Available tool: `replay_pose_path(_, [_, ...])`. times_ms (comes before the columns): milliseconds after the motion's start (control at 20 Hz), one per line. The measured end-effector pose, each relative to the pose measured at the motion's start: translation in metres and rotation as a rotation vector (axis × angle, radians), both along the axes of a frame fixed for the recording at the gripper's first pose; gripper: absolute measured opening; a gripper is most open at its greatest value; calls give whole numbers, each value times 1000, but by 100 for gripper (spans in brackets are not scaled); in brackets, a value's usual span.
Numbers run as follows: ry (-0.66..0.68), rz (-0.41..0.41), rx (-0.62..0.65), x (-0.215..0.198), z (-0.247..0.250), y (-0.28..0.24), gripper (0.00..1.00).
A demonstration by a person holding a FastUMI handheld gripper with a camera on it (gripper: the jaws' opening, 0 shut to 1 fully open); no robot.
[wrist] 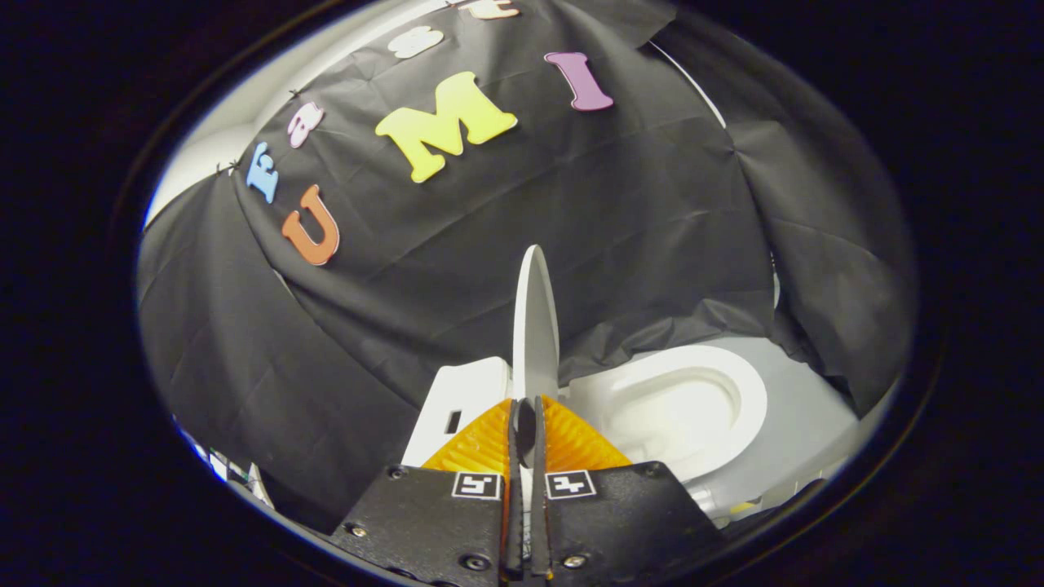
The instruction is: Open the toilet lid.
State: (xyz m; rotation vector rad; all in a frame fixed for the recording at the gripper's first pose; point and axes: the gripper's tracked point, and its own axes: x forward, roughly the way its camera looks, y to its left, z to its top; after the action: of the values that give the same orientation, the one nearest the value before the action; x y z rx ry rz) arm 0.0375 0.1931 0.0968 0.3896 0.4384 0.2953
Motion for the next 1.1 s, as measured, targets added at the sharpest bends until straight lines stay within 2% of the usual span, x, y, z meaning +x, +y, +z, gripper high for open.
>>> replay_pose_path(400, [-15,0,-53,-4,6,31,7])
replay_pose_path(1100, [-77,52,-168,-12,8,106,7])
